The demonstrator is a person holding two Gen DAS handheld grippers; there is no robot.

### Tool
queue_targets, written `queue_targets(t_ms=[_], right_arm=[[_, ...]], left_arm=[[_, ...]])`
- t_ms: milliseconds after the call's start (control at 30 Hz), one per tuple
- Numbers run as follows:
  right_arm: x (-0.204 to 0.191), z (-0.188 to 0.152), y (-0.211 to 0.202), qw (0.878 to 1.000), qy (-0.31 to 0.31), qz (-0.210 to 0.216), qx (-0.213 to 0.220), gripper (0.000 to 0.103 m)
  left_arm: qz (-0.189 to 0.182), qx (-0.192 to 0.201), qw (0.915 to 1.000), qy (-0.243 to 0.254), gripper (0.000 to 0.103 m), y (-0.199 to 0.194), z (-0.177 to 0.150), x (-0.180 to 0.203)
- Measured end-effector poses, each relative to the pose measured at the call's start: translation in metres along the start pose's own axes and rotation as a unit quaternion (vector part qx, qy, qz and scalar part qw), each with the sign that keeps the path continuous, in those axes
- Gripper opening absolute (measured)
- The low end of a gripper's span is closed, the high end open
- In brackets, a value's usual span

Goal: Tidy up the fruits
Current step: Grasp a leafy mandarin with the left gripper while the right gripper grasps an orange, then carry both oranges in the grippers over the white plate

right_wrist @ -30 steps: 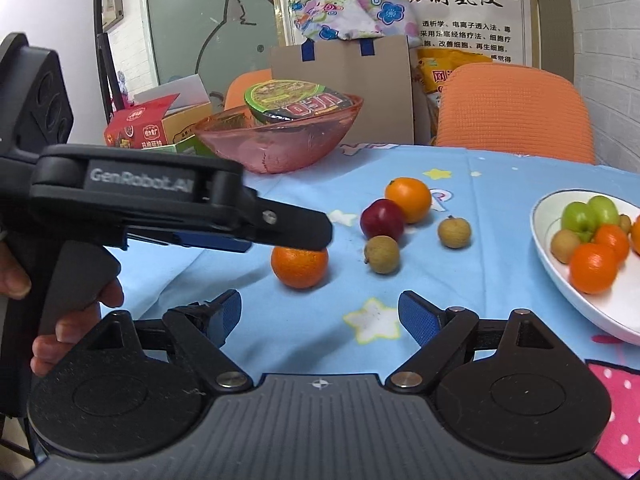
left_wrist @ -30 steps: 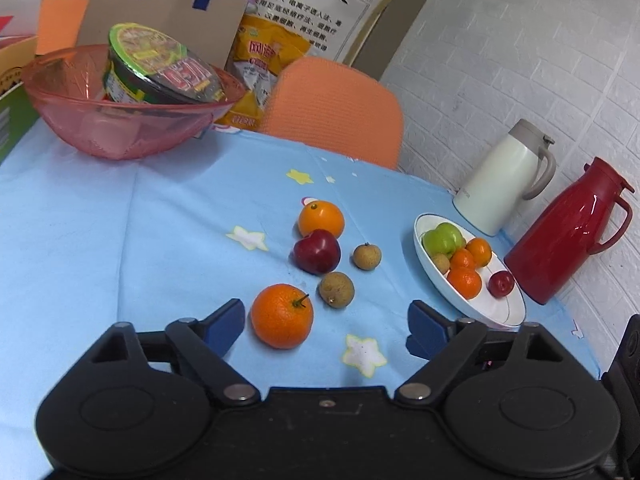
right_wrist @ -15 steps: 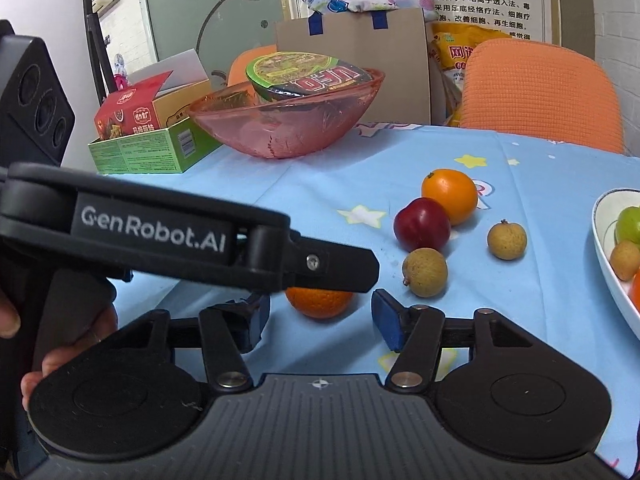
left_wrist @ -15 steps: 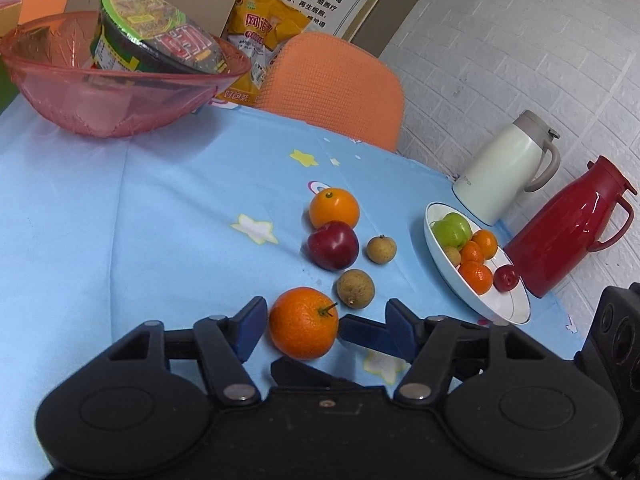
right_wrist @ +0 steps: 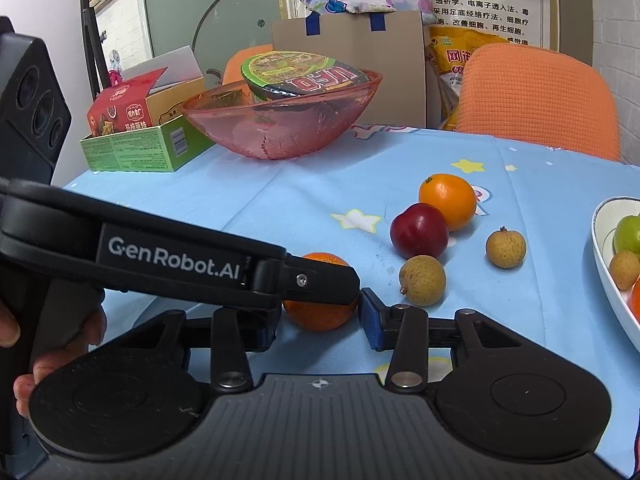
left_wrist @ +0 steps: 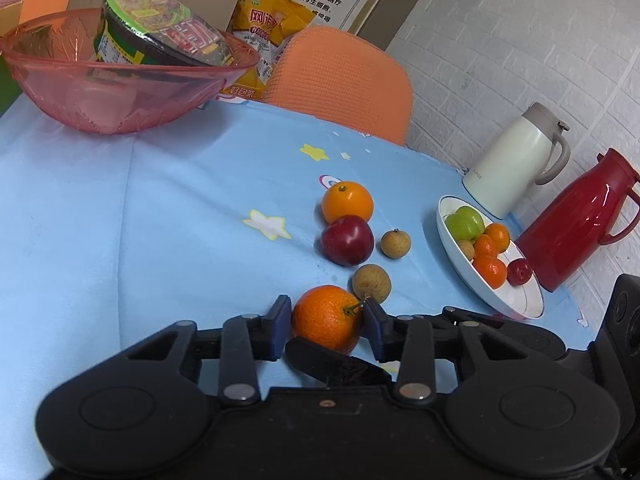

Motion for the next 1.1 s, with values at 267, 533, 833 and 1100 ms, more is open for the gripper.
queue_targets(t_ms=[267,533,833,1100], right_arm=[[0.009,0.004,-0.022,0.999,0.012,0.0,0.03,0.071],[0.042,0.007,-0.061,0.996,0.037,-0.026,0.081,0.071],[0.094,0.004,-0.104,0.985,0.074,-0.087,0.13,0.071],[0.144,0.008,-0.125,0.973,0.103,-0.136,0.155,0.071]], left_arm=[[0.002,0.005,0.9994,0.035,0.082,-0.005,0.012,0.029],[-0.025,0.015,0.9958,0.087,0.082,0.007,0.03,0.082],[-0.079,0.014,0.9867,0.141,0.082,0.046,0.043,0.154],[-0.124,0.016,0.979,0.162,0.082,0.087,0.057,0.205]])
Point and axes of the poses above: each gripper's, at about its wrist camera, not at the fingertips, and y roughly the way its jaws point, x to its right, z to its top, the point moved 2 cm from there along y, roughly the way its jaws point, and after that the axes turned 15 degrees about y, right-handed, at the moved point
